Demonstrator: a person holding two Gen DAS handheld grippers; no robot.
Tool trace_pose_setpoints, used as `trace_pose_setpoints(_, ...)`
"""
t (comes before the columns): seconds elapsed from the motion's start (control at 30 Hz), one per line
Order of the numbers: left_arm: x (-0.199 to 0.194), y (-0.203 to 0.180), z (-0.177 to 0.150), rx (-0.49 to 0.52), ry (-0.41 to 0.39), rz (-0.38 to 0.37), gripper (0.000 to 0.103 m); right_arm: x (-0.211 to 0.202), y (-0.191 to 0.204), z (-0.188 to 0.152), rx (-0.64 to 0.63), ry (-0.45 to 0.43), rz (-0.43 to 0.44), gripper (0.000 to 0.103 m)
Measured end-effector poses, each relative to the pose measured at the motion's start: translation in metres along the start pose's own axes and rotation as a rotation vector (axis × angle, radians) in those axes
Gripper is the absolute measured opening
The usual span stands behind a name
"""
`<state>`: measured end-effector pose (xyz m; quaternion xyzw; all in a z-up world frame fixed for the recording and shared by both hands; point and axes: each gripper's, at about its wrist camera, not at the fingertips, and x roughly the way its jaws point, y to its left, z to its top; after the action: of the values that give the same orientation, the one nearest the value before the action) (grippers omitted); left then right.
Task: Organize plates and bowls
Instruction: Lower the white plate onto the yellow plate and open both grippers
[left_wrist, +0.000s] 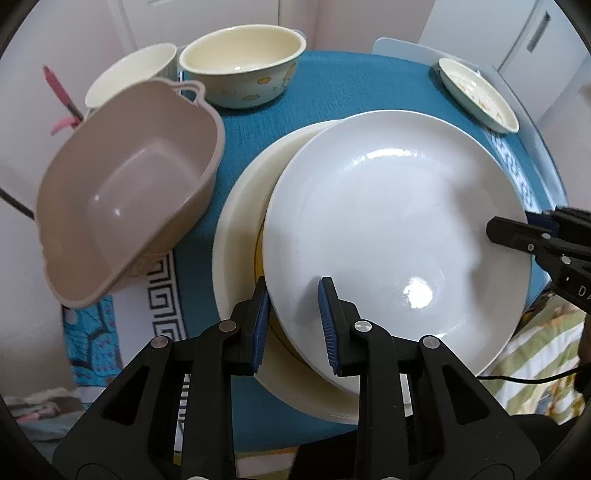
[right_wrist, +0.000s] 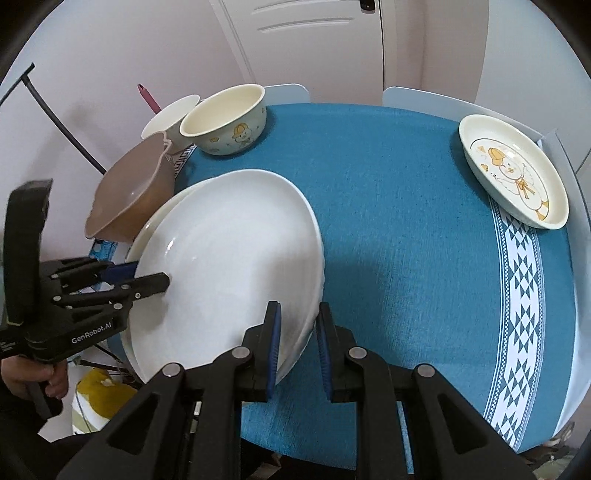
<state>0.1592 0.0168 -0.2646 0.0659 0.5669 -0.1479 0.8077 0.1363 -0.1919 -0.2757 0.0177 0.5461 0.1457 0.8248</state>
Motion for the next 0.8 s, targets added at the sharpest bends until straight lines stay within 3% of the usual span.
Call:
trace_pose_setpoints(0.3,-0.003,-0.013,0.003,0.092,-0.016,0.138,0.023,0.005,0.017,-0.002,-0.102,0.011,-0.104,0.017)
trace_pose_setpoints(0.8,0.000,-0.028,0.009,0.108,-0.023,0.207,0.023,0.009,0.024,0.001,-0.177,0.015,-0.163,0.017)
